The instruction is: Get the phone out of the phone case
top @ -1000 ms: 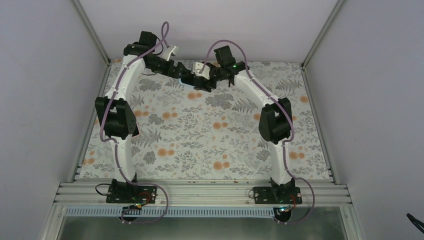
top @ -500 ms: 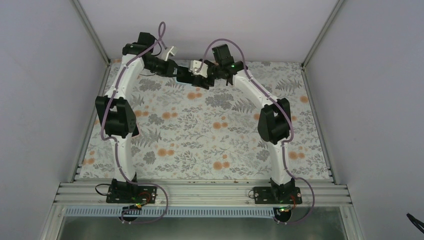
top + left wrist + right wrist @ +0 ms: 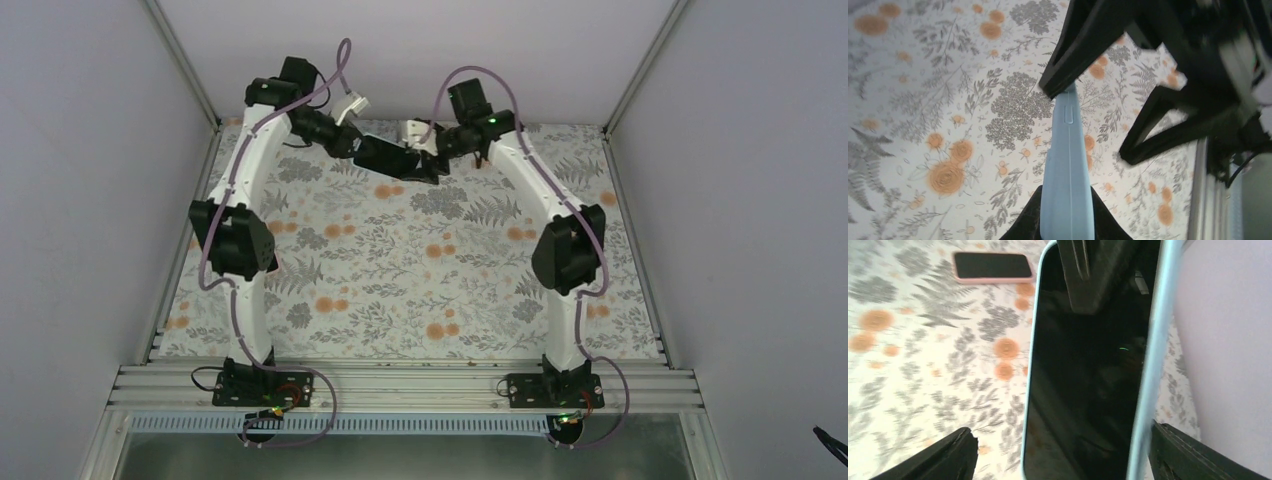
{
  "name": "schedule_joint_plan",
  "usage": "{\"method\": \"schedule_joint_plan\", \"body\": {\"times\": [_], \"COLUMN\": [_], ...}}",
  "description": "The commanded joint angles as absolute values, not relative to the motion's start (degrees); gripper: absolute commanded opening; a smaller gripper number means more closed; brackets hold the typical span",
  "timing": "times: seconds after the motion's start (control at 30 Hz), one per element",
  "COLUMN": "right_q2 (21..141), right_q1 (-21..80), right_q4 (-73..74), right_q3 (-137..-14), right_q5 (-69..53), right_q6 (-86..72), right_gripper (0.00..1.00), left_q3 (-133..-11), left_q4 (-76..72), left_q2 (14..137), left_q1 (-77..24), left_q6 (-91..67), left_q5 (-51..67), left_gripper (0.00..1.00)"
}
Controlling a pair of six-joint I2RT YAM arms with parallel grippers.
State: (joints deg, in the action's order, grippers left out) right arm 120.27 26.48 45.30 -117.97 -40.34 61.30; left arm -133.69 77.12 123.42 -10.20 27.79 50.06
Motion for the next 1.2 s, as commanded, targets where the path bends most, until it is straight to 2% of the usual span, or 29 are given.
{"method": "schedule_joint_plan", "body": {"times": [0.0, 0.1, 0.17, 0.2, 0.27, 0.3, 0.47, 0.63, 0.93, 1.17], "right_q2": [115.54, 119.70, 123.35, 124.04, 121.18, 119.14, 111.67, 104.72, 105.44, 108.69], "right_q1": [21.53, 20.38, 20.08, 20.04, 20.11, 20.17, 21.06, 20.62, 20.57, 20.48], "right_q4": [62.20, 70.88, 73.60, 73.71, 73.70, 73.71, 73.03, 59.78, 50.36, 49.73], "right_q3": [-117.71, -127.04, -131.13, -130.78, -124.22, -120.19, -109.47, -101.03, -102.69, -106.56], "right_q5": [-56.02, -56.74, -55.91, -55.80, -58.70, -60.29, -63.27, -59.57, -53.73, -53.18], "right_q6": [66.47, 58.32, 50.56, 47.79, 50.38, 53.15, 56.43, 49.60, 44.43, 45.18], "right_gripper": [0.86, 0.83, 0.86, 0.87, 0.98, 1.00, 1.00, 1.00, 0.95, 0.94], "left_q3": [-123.79, -111.83, -106.20, -104.65, -102.61, -101.97, -101.13, -99.56, -100.13, -101.66], "left_q4": [69.46, 62.31, 59.63, 58.83, 57.95, 57.88, 59.27, 58.23, 64.92, 70.47], "left_q2": [109.51, 100.30, 96.20, 94.75, 92.93, 92.46, 91.90, 90.47, 89.84, 90.21], "left_q1": [-9.67, -10.06, -10.18, -10.34, -10.29, -10.28, -10.38, -10.53, -13.15, -15.67], "left_q6": [42.76, 47.84, 49.68, 50.23, 50.92, 51.07, 51.07, 50.73, 56.39, 61.60], "left_q5": [51.02, 50.90, 51.45, 51.97, 52.87, 53.20, 52.81, 52.93, 58.12, 59.35], "left_gripper": [0.02, 0.02, 0.02, 0.02, 0.02, 0.02, 0.02, 0.02, 0.02, 0.02]}}
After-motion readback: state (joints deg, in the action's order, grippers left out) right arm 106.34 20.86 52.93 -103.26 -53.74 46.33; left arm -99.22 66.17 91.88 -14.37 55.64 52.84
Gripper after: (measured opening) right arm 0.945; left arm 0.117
